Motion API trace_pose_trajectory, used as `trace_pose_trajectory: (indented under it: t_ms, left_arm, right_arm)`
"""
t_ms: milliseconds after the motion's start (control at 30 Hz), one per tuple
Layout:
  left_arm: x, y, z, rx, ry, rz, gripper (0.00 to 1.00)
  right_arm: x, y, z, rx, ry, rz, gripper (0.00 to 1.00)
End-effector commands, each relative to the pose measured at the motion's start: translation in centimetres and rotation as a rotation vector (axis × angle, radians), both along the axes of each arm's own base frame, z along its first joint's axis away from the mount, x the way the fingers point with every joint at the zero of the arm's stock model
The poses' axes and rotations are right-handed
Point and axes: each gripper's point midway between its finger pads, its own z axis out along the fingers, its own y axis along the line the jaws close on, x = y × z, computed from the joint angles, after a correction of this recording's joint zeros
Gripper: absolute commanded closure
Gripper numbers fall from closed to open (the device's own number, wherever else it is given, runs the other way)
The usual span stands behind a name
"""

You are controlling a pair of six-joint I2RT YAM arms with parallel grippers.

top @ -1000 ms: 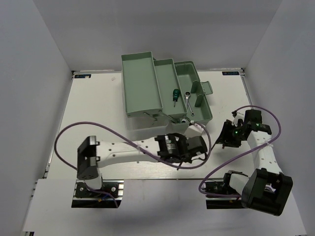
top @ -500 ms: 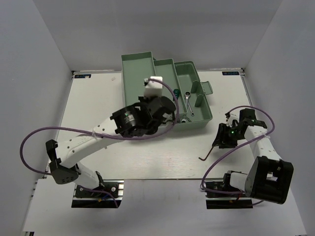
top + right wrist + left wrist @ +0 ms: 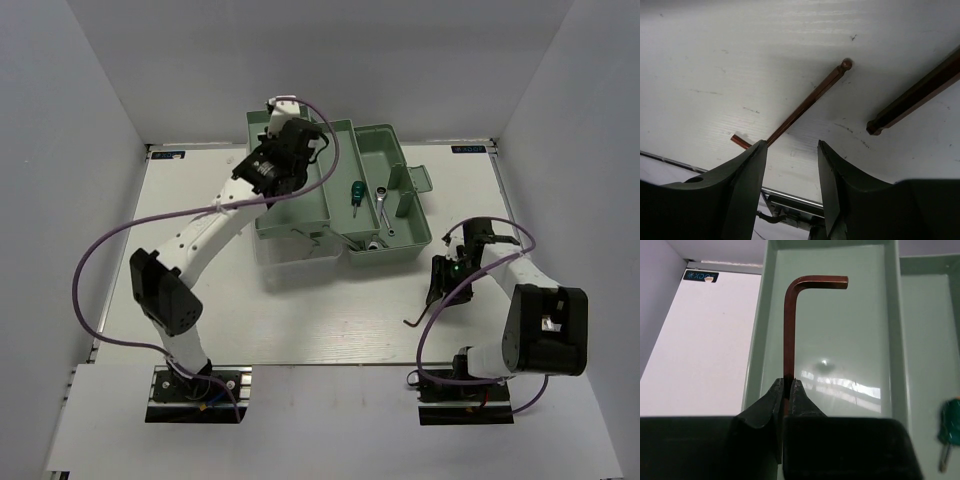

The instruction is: Sort the tools into containers

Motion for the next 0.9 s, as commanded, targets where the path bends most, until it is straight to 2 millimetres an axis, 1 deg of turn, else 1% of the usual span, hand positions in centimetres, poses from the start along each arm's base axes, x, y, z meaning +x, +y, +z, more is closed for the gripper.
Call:
trace_pose_trajectory:
  t_ms: [0,67,100,133,167,200,233,267,333,367,400,433,467,500,533,567,600,633,667,733,767,800,833,867]
  left_arm:
    - [2.4,0.3,2.8,-0.056,-0.043,-0.038,1.00]
    - [3.4,1.0,2.1,-0.062,-0.025,-0.020,1.00]
    - [3.6,1.2,2.0,-0.078,-0.021,-0.023,1.00]
    - [3.8,0.9,1.0,-0.071,0.001,-0.031,1.00]
    - [4.0,1.5,0.1,-0.064,0.022,-0.023,1.00]
    - [4.3,1.7,-0.1,-0.090,0.026,-0.023,1.00]
    - [4.2,1.6,-0.7,-0.090,0.041,-0.034,1.00]
    - [4.4,2.0,-0.7,-0.101,0.038,-0.019,0.96]
    - [4.3,1.6,-1.8,-0.103,0.061,-0.038,0.93]
    - [4.5,2.1,-1.8,-0.104,0.061,-0.028,0.90]
    - [4.4,2.1,-2.5,-0.099,0.080,-0.034,0.88]
    - [4.2,2.0,-3.5,-0.093,0.101,-0.040,0.86]
    - [4.2,2.6,-3.4,-0.095,0.097,-0.030,0.85]
    - [4.3,2.3,-3.8,-0.102,0.101,-0.041,0.80]
    - [3.9,2.4,-4.4,-0.099,0.118,-0.049,0.80]
    - [3.7,2.4,-4.3,-0.104,0.109,-0.050,0.80]
    - [3.8,2.2,-4.6,-0.111,0.111,-0.060,0.80]
    - [3.8,2.7,-4.6,-0.111,0.111,-0.051,0.79]
    - [3.6,2.5,-5.2,-0.112,0.128,-0.063,0.79]
    - [3.6,2.3,-5.3,-0.126,0.129,-0.066,0.79]
    - [3.5,2.2,-5.7,-0.126,0.141,-0.072,0.78]
    - [3.5,2.2,-5.7,-0.126,0.141,-0.072,0.69]
    - [3.4,2.0,-5.8,-0.131,0.145,-0.082,0.62]
    - [3.4,2.0,-5.8,-0.131,0.145,-0.082,0.53]
  right_arm:
    - [1.9,-0.4,0.0,-0.045,-0.028,-0.048,0.48]
    - [2.3,-0.2,-0.2,-0.044,-0.023,-0.065,0.48]
    - [2.3,-0.2,-0.5,-0.055,-0.009,-0.069,0.48]
    - [2.7,-0.3,-0.7,-0.063,-0.017,-0.080,0.48]
    - [2.7,-0.4,-0.9,-0.067,-0.012,-0.086,0.48]
    - [2.9,-0.7,-1.2,-0.088,-0.008,-0.102,0.48]
    - [2.8,-0.1,-1.3,-0.099,-0.004,-0.084,0.48]
    - [3.0,-0.4,-1.4,-0.128,-0.007,-0.087,0.48]
    - [3.3,-0.1,-1.4,-0.133,-0.015,-0.099,0.48]
    - [3.5,-0.6,-1.6,-0.165,-0.020,-0.103,0.48]
    - [3.4,-0.2,-1.7,-0.169,-0.017,-0.098,0.48]
    - [3.5,-0.3,-1.8,-0.176,-0.019,-0.103,0.48]
    - [3.4,-0.4,-1.9,-0.198,-0.017,-0.099,0.48]
    - [3.3,-0.2,-2.1,-0.200,-0.014,-0.089,0.48]
    - [3.3,-0.3,-2.1,-0.215,-0.015,-0.096,0.48]
    - [3.3,-0.1,-2.2,-0.215,-0.014,-0.086,0.50]
    - [3.3,-0.9,-2.4,-0.266,-0.012,-0.094,0.50]
    - [3.3,-1.0,-2.5,-0.279,-0.013,-0.093,0.50]
    - [3.3,-1.0,-2.4,-0.285,-0.014,-0.091,0.51]
    - [3.2,-1.2,-2.5,-0.300,-0.014,-0.096,0.53]
    - [3.2,-1.2,-2.6,-0.303,-0.018,-0.099,0.53]
    - [3.2,-1.5,-2.6,-0.315,-0.017,-0.110,0.56]
    - [3.1,-1.5,-2.7,-0.316,-0.014,-0.109,0.56]
    - [3.0,-1.7,-2.7,-0.321,-0.012,-0.114,0.61]
